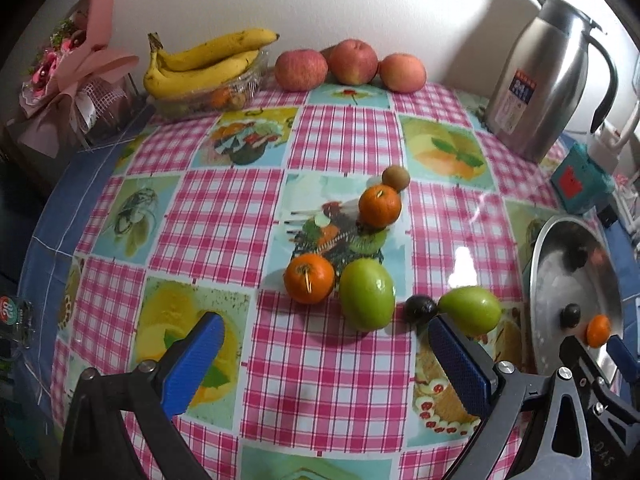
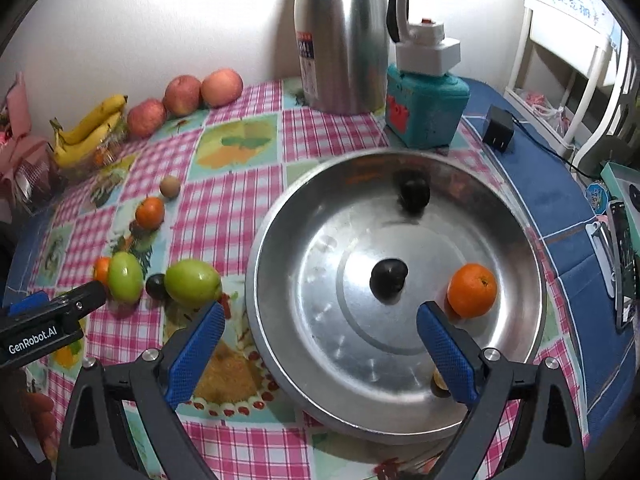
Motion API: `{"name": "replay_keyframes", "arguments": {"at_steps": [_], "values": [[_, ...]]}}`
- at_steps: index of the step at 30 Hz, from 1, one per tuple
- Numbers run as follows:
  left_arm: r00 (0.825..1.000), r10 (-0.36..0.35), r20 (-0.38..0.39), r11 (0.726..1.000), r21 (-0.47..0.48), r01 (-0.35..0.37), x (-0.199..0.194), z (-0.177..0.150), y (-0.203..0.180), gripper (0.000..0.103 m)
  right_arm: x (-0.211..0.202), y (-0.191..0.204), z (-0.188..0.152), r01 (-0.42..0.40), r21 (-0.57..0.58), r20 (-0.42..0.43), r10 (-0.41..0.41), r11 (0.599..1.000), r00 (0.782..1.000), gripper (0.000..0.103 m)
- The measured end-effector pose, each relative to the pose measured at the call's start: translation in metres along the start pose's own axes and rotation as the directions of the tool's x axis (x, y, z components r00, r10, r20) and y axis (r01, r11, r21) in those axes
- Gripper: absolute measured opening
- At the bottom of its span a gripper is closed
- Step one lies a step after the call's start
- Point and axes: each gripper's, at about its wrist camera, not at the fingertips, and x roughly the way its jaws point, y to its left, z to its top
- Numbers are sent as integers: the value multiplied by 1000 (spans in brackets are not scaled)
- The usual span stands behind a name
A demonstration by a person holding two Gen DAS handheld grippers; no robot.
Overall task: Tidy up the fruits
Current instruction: 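Withdraw both open tools from the basin back toward the fruits, then move the right tool to the large green fruit while the left tool approaches a tangerine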
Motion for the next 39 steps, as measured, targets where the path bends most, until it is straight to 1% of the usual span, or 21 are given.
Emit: {"name": "replay_keyframes", "arguments": {"at_steps": [3,6,9,14,19,23,29,33,37,39], "values": [[1000,-2,27,1000,2,2,-1,1,2,103,-3,2,1,-8,-6,29,8,1000,1000,97],[999,-26,29,999,-25,27,-1,4,7,103,-6,8,2,1,-30,52,1,1000,999,97],[998,-61,35,996,-56,62,-1,7,13,103,-5,12,5,-4,-29,44,6,1000,999,97],[998,-56,39,995,-77,58,2,12,24,103,-3,16,6,-1,-28,30,2,1000,1000,97],[997,-65,49,991,-113,70,2,18,39,103,-1,33,11,-10,-71,32,13,997,999,97],[995,-81,52,984,-153,88,3,23,52,103,6,48,16,-35,-101,11,36,994,999,97],[993,-109,39,973,-201,114,10,28,66,103,15,63,24,-64,-81,-20,62,995,998,97],[994,-106,27,975,-194,109,17,32,67,103,21,72,29,-72,-62,-63,68,995,996,97],[991,-131,-5,976,-175,128,24,35,65,103,27,75,34,-81,-43,-87,77,996,993,97],[993,-112,-22,982,-155,107,29,35,61,103,30,75,36,-100,-19,-108,97,995,989,97]]}}
